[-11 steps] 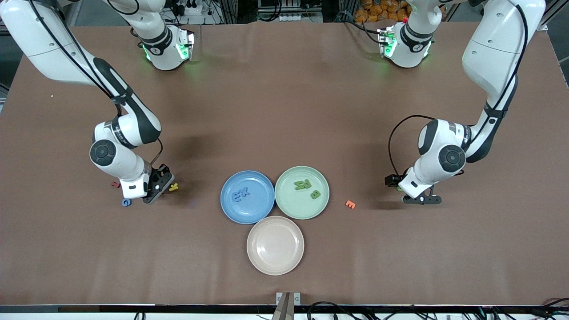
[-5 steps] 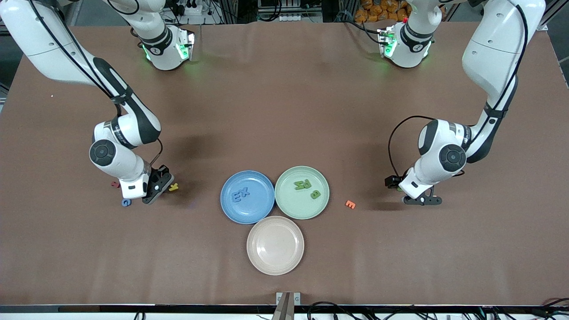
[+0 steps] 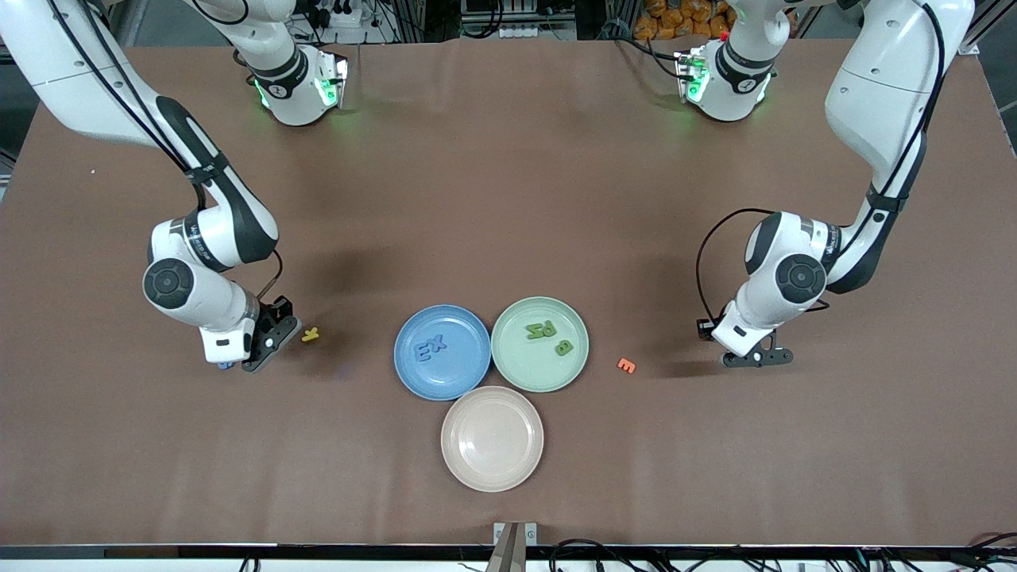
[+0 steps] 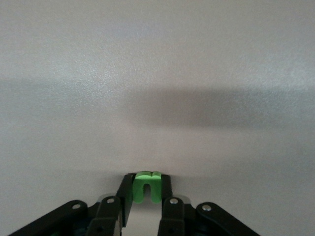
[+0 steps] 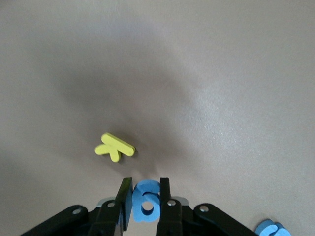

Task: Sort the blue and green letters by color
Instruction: 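Grasp the blue 6 with the right gripper while the left gripper grasps the green U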

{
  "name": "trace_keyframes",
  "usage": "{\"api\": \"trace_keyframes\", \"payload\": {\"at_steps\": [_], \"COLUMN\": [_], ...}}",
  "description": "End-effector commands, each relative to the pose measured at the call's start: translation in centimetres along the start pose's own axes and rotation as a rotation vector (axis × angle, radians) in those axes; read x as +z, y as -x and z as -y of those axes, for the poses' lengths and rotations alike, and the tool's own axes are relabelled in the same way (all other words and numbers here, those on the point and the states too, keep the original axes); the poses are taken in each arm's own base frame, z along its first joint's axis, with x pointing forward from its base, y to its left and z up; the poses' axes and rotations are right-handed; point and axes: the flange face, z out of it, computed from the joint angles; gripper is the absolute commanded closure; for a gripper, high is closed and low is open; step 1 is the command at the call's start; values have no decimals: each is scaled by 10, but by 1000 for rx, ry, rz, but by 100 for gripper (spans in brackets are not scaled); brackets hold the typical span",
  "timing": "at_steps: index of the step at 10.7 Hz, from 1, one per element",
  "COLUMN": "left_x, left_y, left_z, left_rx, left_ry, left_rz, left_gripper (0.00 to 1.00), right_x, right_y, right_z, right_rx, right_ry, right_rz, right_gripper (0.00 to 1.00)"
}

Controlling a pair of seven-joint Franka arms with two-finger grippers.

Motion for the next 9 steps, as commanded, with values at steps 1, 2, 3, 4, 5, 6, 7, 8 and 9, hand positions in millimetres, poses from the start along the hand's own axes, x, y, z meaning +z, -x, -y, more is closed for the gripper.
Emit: {"api": "trace_keyframes", "payload": {"at_steps": [1, 2, 3, 4, 5, 6, 7, 8, 9], "left_x": [8, 2, -9, -21, -33, -44, -52, -57, -63], "left_y": [3, 0, -5, -9, -17, -21, -24, -25, -21], "left_z": [-5, -7, -7, -9, -16, -28, -38, -50, -71], "left_rx": [-41, -54, -73, -90, -110, -147, -185, -207, -219], "left_ry": [-15, -12, -9, 2, 11, 29, 45, 64, 80], "left_rz": [-8, -20, -39, -57, -74, -89, -101, -108, -112], "left_gripper": [100, 100, 100, 100, 100, 100, 100, 100, 100], "right_x": [-30, -38, -41, -42, -44, -50, -58, -61, -64], "right_y": [-20, -29, -40, -47, -61, -78, -98, -114, -126], "right_z": [5, 10, 17, 24, 37, 52, 68, 84, 98], "right_rx": [131, 190, 220, 266, 309, 365, 418, 471, 525], "right_ry": [-49, -49, -49, -52, -49, -43, -35, -35, -36], "right_rz": [-1, -4, -10, -13, -16, -26, -42, -49, -54], "right_gripper": [100, 100, 100, 100, 100, 100, 100, 100, 100]}}
